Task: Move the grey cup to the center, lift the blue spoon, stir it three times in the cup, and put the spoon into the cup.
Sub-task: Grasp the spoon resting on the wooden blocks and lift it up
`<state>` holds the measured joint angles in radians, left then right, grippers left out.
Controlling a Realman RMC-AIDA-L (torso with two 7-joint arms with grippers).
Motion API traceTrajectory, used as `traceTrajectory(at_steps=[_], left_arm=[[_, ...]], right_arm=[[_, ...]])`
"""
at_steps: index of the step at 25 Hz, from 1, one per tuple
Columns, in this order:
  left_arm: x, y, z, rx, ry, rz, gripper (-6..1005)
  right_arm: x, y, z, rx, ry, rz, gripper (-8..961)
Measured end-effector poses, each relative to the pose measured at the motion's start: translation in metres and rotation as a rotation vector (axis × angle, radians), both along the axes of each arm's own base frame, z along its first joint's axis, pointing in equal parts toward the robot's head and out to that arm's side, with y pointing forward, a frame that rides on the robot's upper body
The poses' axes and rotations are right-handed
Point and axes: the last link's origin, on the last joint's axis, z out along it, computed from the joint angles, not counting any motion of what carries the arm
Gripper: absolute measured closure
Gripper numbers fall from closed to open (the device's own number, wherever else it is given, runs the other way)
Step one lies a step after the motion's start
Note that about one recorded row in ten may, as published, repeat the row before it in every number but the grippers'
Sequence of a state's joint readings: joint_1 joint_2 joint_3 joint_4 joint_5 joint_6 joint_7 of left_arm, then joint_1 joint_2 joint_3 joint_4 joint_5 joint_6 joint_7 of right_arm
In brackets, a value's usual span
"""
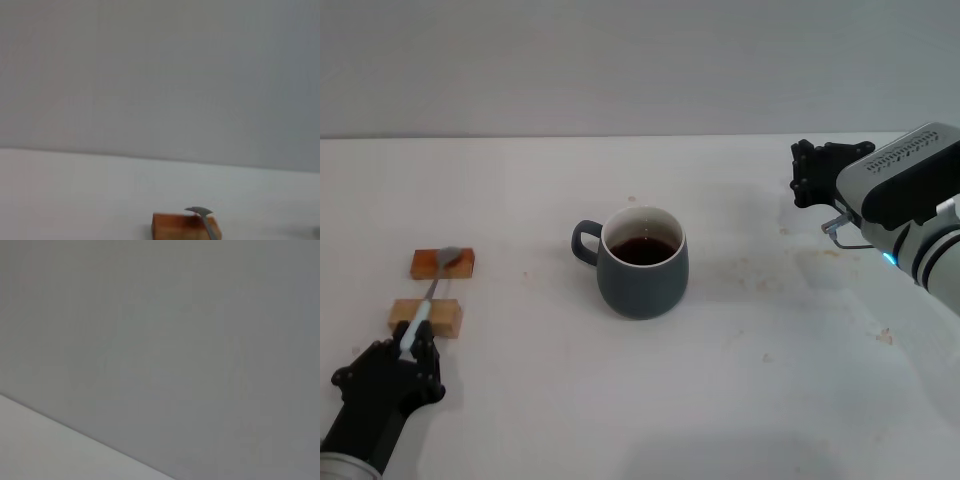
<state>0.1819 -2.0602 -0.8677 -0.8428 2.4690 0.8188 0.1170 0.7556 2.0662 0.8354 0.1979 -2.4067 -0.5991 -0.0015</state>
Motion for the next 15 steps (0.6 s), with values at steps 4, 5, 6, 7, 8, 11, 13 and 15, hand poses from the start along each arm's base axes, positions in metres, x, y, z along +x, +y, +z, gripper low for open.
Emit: traceTrajectory(at_steps=[4, 5, 6, 7, 8, 11, 13, 15], left_arm=[[0.007, 0.004, 0.006, 0.015, -0.005, -0.023, 819], [0.009, 0.005, 0.008, 0.019, 0.000, -0.031, 819], [0.011, 0.006, 0.009, 0.022, 0.004, -0.037, 820], [0.013, 0.007, 0.011, 0.024, 0.009, -0.043, 820], [0.015, 0.008, 0.013, 0.023, 0.016, -0.046, 820], [0.020, 0.013, 0.020, 0.022, 0.032, -0.046, 820], [0.024, 0.016, 0.026, 0.024, 0.039, -0.048, 820], [0.029, 0.021, 0.034, 0.018, 0.051, -0.044, 820]], right_arm=[[0.001, 0.000, 0.000, 0.001, 0.001, -0.006, 922], [0.002, -0.001, 0.000, 0.002, 0.001, -0.007, 922], [0.002, -0.001, 0.000, 0.002, 0.002, -0.008, 922], [0.003, -0.001, 0.000, 0.002, 0.002, -0.010, 922], [0.003, -0.001, 0.000, 0.002, 0.002, -0.011, 922], [0.004, -0.002, 0.001, 0.003, 0.002, -0.013, 922], [0.004, -0.002, 0.001, 0.003, 0.003, -0.013, 922], [0.005, -0.002, 0.001, 0.003, 0.002, -0.016, 922]])
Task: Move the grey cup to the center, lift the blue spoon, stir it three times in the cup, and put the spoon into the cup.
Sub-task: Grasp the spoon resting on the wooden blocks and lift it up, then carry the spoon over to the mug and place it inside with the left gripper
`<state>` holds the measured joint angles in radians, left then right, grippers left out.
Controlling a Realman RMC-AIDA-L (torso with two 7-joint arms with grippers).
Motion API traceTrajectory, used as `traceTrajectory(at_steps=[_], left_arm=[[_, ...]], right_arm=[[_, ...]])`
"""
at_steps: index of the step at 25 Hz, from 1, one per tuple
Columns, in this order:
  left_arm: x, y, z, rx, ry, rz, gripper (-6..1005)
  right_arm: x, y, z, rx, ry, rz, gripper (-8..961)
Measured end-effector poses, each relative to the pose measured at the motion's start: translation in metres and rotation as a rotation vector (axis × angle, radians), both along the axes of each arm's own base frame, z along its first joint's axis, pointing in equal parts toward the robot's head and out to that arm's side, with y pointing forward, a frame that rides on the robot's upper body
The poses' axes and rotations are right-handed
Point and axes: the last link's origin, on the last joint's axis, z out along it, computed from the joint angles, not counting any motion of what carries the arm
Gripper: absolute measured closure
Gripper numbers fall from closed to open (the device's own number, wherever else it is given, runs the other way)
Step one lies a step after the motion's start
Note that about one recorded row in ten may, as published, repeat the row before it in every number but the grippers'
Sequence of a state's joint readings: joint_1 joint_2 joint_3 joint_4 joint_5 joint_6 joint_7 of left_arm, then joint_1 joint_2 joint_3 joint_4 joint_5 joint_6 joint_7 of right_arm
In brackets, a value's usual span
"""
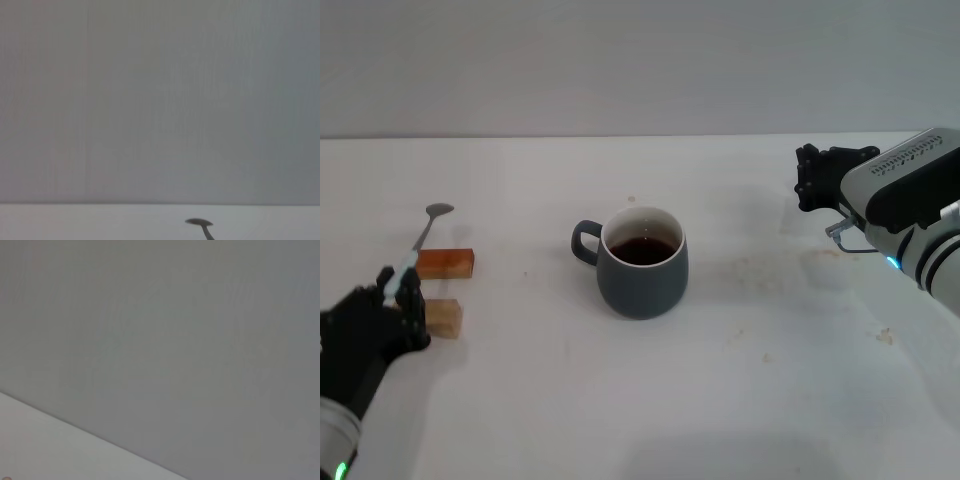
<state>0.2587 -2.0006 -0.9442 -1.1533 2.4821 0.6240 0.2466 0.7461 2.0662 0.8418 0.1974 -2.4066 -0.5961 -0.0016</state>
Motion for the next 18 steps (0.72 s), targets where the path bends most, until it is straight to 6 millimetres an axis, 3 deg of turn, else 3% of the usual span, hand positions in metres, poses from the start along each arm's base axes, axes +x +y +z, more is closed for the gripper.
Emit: traceTrajectory(at_steps=[6, 7, 18], left_arm=[[0.020, 0.017, 0.025, -0.057, 0.048, 0.014, 820], [0.032, 0.024, 0.039, -0.067, 0.073, 0.004, 820], [0.102, 0.049, 0.120, -0.187, 0.240, -0.044, 821]], right_arm=[[0.004, 0.000, 0.002, 0.006, -0.001, -0.012, 922], [0.004, 0.000, 0.002, 0.007, -0.001, -0.013, 922], [0.022, 0.003, 0.020, 0.071, 0.005, -0.078, 922]])
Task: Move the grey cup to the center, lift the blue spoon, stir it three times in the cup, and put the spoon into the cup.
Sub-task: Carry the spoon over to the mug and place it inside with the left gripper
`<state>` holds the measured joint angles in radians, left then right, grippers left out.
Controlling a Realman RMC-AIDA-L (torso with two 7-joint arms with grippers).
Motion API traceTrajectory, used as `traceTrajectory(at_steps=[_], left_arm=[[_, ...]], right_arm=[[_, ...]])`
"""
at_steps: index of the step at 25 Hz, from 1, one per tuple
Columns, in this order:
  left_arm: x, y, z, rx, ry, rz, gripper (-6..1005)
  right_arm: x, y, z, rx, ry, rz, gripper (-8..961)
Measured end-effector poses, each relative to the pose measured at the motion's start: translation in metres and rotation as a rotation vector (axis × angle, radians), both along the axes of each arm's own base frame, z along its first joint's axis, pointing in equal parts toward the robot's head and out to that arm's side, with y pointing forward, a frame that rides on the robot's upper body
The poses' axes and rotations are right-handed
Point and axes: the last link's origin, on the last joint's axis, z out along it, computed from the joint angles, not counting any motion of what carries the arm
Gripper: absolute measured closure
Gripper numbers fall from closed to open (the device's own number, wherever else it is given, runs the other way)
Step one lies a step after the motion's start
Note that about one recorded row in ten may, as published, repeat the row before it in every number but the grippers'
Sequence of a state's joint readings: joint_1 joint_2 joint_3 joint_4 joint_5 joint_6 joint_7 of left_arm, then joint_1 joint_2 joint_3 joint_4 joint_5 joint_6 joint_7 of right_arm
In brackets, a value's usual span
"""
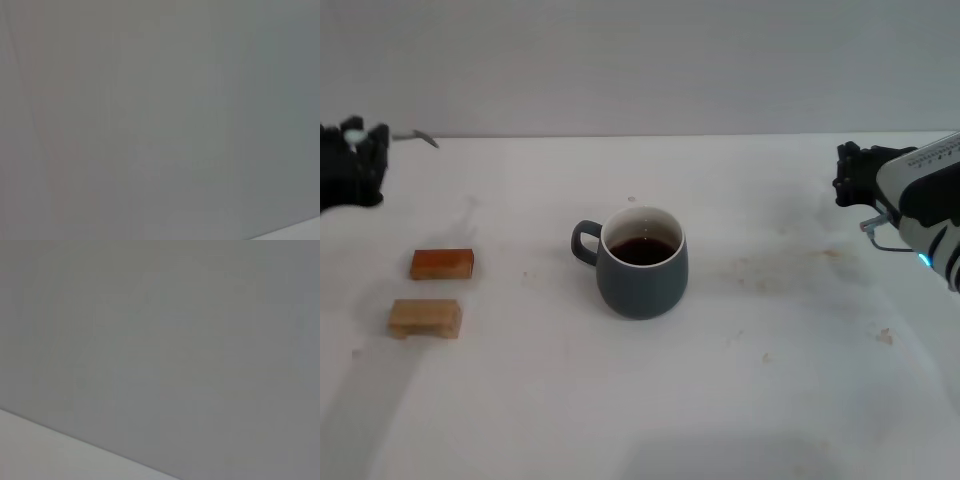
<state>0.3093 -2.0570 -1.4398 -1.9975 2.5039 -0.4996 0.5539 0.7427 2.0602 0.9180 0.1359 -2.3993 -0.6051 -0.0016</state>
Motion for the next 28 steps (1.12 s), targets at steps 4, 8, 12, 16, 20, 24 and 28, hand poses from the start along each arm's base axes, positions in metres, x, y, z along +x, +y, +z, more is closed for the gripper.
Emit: traceTrajectory(at_steps=[4, 8, 12, 16, 20, 24, 28], left_arm=[[0.010, 0.011, 0.011, -0.052, 0.019, -0.011, 821], [0.021, 0.027, 0.012, -0.136, 0.022, -0.018, 821], [0.028, 0.031, 0.013, -0.144, 0.034, -0.043, 822], [0.032, 0.032, 0.014, -0.143, 0.037, -0.058, 822], [0.043, 0.038, 0.010, -0.157, 0.040, -0.096, 834], [0.052, 0.039, 0.004, -0.154, 0.042, -0.137, 852], [0.056, 0.038, -0.002, -0.152, 0.037, -0.157, 852]], right_arm=[[0.006, 0.000, 0.006, 0.015, -0.004, -0.016, 923], [0.009, 0.000, 0.007, 0.024, 0.003, -0.026, 923], [0.012, -0.002, 0.009, 0.032, 0.009, -0.039, 923], [0.014, -0.002, 0.010, 0.039, 0.014, -0.046, 923], [0.014, -0.002, 0.010, 0.039, 0.014, -0.046, 923], [0.014, -0.002, 0.010, 0.039, 0.014, -0.045, 923], [0.014, -0.003, 0.010, 0.039, 0.014, -0.046, 923]])
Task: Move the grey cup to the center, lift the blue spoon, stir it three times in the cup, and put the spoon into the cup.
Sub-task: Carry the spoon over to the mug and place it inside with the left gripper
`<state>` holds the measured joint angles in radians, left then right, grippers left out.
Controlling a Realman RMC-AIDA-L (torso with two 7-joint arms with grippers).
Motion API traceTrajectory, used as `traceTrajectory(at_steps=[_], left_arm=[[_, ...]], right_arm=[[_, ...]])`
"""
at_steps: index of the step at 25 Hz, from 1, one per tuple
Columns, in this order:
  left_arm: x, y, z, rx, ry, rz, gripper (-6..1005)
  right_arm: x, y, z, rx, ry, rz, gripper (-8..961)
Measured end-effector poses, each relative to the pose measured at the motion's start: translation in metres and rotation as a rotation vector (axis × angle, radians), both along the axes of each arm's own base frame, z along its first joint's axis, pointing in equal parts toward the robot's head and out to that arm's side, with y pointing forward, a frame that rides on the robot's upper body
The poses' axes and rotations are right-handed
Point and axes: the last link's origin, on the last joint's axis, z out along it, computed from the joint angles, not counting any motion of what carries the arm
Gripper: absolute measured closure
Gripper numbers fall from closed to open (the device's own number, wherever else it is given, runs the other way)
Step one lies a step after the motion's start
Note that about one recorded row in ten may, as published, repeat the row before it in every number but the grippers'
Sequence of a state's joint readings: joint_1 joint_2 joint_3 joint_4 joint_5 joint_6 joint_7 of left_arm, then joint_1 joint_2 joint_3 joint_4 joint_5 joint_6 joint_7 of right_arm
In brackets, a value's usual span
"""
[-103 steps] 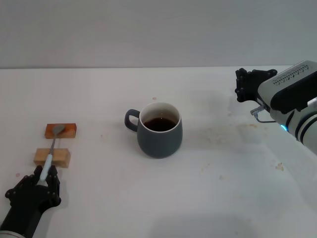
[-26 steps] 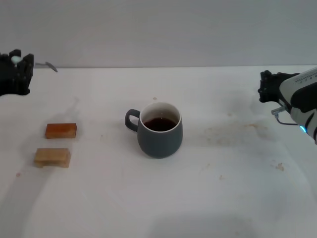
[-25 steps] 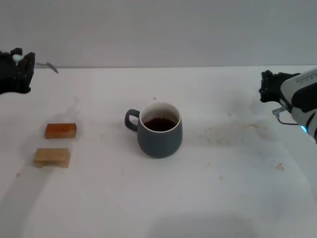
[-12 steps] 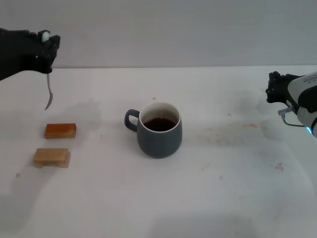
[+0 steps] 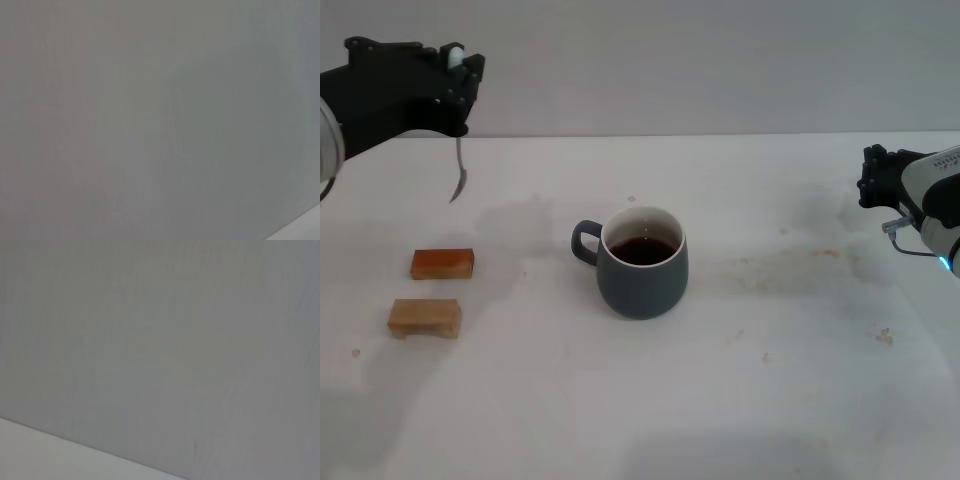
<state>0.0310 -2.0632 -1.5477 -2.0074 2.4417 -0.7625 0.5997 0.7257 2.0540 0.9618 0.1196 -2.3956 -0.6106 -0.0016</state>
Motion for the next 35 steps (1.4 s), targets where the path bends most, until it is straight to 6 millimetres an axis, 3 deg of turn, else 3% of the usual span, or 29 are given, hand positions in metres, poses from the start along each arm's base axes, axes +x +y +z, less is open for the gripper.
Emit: traceTrajectory(at_steps=[8, 20, 26, 31, 35], left_arm=[[0.012, -0.001, -0.014, -0.007, -0.023, -0.050, 852], [0.044, -0.007, -0.051, -0.028, -0.094, -0.177, 852], [0.048, -0.008, -0.065, -0.031, -0.118, -0.198, 853], [0.047, -0.010, -0.090, -0.035, -0.149, -0.213, 853], [0.044, -0.010, -0.097, -0.027, -0.165, -0.209, 853]], right_arm=[[0.002, 0.000, 0.001, 0.000, -0.003, -0.004, 923], [0.003, -0.001, 0.001, 0.000, -0.008, -0.006, 923], [0.004, -0.001, 0.002, 0.000, -0.011, -0.009, 923], [0.010, -0.002, 0.006, 0.009, -0.019, -0.022, 923], [0.020, -0.002, 0.023, 0.077, -0.018, -0.040, 923]])
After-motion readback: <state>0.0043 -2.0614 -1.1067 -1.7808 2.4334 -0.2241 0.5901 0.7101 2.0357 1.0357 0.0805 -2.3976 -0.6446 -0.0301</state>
